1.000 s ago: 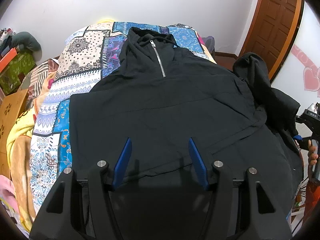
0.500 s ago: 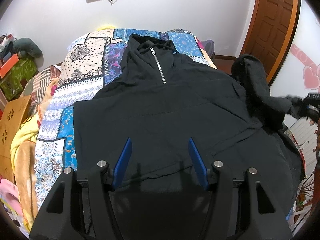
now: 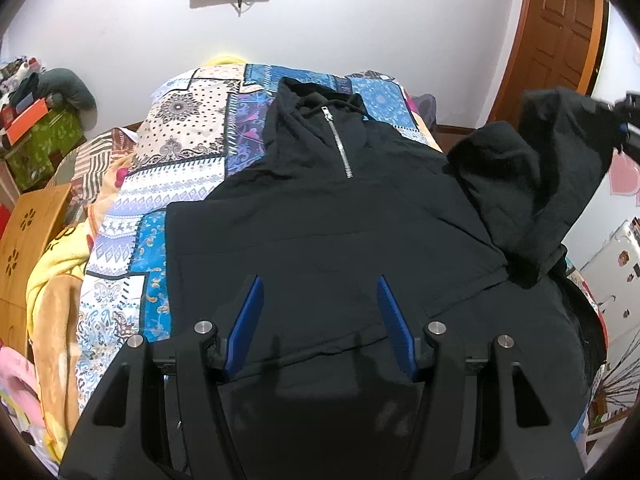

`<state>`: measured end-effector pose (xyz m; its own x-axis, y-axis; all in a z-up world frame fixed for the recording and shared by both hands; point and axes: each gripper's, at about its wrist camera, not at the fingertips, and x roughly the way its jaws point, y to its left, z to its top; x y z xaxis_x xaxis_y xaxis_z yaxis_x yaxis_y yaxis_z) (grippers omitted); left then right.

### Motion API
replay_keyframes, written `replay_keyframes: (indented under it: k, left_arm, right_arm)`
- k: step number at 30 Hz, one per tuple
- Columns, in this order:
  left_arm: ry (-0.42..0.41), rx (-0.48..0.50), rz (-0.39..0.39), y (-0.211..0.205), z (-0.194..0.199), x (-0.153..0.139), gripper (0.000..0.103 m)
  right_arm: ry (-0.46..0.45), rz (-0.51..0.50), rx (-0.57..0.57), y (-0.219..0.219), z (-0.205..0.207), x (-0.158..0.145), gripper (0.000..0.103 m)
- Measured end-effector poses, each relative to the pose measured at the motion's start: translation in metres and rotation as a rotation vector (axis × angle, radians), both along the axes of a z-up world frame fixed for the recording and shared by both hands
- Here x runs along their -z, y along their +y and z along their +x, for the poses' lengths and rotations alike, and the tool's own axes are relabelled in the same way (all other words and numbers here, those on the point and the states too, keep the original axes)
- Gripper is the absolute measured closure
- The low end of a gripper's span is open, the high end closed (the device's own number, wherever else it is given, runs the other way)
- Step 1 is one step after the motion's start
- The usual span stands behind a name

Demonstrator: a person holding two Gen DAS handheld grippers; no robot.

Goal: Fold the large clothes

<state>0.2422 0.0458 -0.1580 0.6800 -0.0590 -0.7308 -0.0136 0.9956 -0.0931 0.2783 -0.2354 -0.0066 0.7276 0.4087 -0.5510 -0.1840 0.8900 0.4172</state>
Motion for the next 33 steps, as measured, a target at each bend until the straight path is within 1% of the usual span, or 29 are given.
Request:
replay_keyframes:
  k: [4,9,14,16,19,21,23,26,30,32,33]
  left_arm:
    - [-0.008,-0.019,-0.005,0.012,-0.004,-0.001,0.045]
    - [-0.021,-0.055,-0.019,0.032,-0.012,-0.003,0.045]
    - [-0.021,-0.100,-0.031,0.054,-0.021,0.000,0.045]
    - [-0.016,-0.127,-0.039,0.065,-0.027,0.003,0.045]
    - [-0.002,-0.164,-0.043,0.081,-0.034,0.009,0.045]
    - [0.008,-0.190,-0.046,0.092,-0.039,0.012,0.045]
    - [0.015,-0.211,-0.047,0.100,-0.044,0.015,0.045]
    - [0.026,-0.243,-0.053,0.113,-0.049,0.019,0.045]
    - [0.040,-0.262,-0.068,0.119,-0.053,0.023,0.045]
    - [0.046,-0.261,-0.074,0.118,-0.051,0.024,0.045]
    - [0.047,-0.257,-0.077,0.117,-0.051,0.024,0.045]
  right_arm:
    - [-0.010,0.006,-0.120,0.047,0.001,-0.004,0.098]
    - [0.027,-0.040,-0.268,0.109,0.006,0.010,0.098]
    - [0.136,-0.124,-0.438,0.178,0.008,0.045,0.098]
    - [0.187,-0.169,-0.499,0.205,0.007,0.064,0.098]
    - [0.247,-0.229,-0.561,0.234,0.002,0.089,0.098]
    - [0.279,-0.260,-0.599,0.246,-0.001,0.105,0.098]
    - [0.312,-0.282,-0.620,0.255,-0.004,0.114,0.097]
    - [0.375,-0.308,-0.643,0.259,-0.010,0.130,0.094]
    - [0.448,-0.311,-0.680,0.254,-0.016,0.136,0.092]
    - [0.470,-0.318,-0.689,0.250,-0.017,0.135,0.091]
    - [0.476,-0.321,-0.693,0.248,-0.018,0.133,0.089]
